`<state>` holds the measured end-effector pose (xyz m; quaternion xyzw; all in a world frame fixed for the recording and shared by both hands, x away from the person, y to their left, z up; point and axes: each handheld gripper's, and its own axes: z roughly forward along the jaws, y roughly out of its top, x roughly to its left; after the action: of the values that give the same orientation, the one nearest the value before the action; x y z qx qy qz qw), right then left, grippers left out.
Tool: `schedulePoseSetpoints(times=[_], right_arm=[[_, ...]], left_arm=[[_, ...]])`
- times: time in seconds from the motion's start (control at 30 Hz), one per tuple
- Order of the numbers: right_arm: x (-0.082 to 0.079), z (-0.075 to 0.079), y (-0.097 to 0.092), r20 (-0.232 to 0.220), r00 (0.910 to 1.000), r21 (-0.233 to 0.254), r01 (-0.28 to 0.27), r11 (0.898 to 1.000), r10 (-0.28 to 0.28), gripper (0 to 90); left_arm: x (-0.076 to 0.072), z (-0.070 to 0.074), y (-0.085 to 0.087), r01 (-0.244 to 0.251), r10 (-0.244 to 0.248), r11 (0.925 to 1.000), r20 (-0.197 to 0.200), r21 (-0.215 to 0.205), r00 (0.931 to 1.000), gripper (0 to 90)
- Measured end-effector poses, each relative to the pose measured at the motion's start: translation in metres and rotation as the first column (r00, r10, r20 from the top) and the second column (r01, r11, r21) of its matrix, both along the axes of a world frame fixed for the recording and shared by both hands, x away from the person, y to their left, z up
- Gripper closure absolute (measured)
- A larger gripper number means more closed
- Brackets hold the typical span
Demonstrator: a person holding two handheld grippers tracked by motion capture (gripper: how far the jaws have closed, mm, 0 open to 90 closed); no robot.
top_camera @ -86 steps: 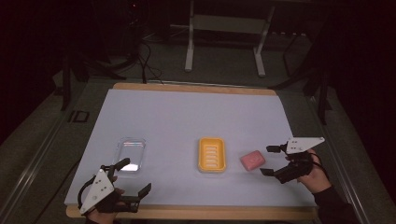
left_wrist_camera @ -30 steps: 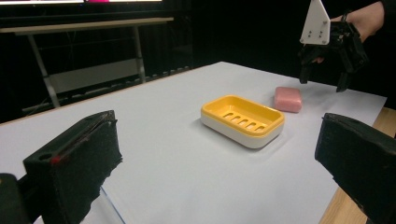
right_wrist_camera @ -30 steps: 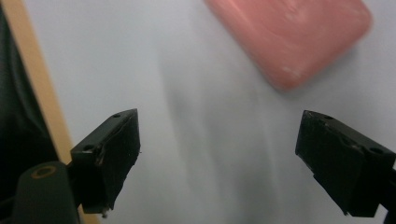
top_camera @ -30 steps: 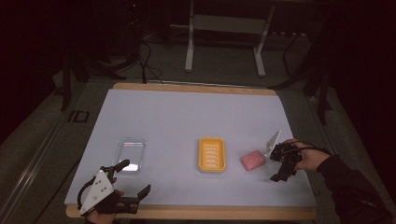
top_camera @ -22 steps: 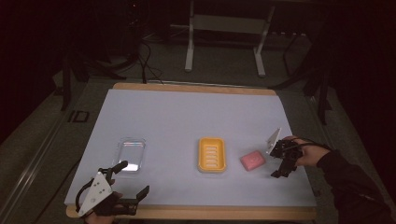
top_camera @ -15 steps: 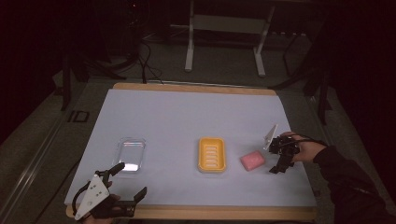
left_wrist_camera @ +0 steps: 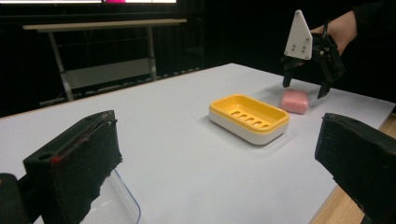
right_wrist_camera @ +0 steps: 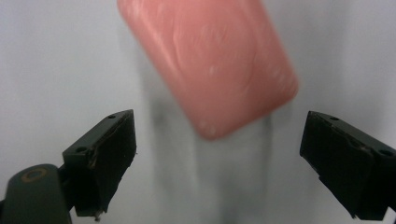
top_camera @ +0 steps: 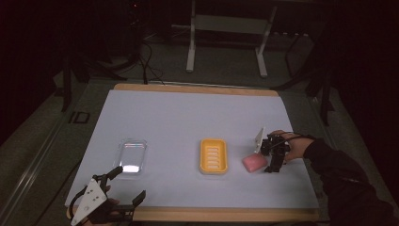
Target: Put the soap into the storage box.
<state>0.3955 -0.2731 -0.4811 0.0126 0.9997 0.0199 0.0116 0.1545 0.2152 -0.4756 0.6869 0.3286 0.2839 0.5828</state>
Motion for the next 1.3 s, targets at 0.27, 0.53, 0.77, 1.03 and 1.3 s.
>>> schedulePoseSetpoints(times=[0.27,0.53,0.77,1.03,1.3], right_arm=[[0.0,-0.004,0.017,0.018,0.9966,-0.006,-0.08,0.997,0.08,13.3],[-0.003,-0.012,0.029,0.019,0.989,-0.009,-0.147,0.989,0.147,18.5],[-0.003,-0.017,0.033,0.005,0.986,-0.011,-0.166,0.986,0.166,24.7],[-0.002,-0.017,0.032,-0.031,0.9861,-0.004,-0.163,0.987,0.163,32.5],[0.001,-0.015,0.034,-0.029,0.9936,0.01,-0.109,0.994,0.109,35.5]], left_arm=[[0.001,-0.001,-0.001,0.016,-0.016,0.9999,-0.01,0.001,0.9998,0.4],[0.001,-0.001,-0.001,0.022,-0.022,0.9998,-0.015,0.003,0.9997,0.4],[0.001,-0.001,-0.002,0.026,-0.026,0.9996,-0.017,0.001,0.9995,0.4],[0.002,-0.002,-0.002,0.029,-0.029,0.9996,-0.02,0.002,0.9994,0.4],[0.002,-0.002,-0.003,0.032,-0.032,0.9995,-0.021,0.002,0.9993,0.4]])
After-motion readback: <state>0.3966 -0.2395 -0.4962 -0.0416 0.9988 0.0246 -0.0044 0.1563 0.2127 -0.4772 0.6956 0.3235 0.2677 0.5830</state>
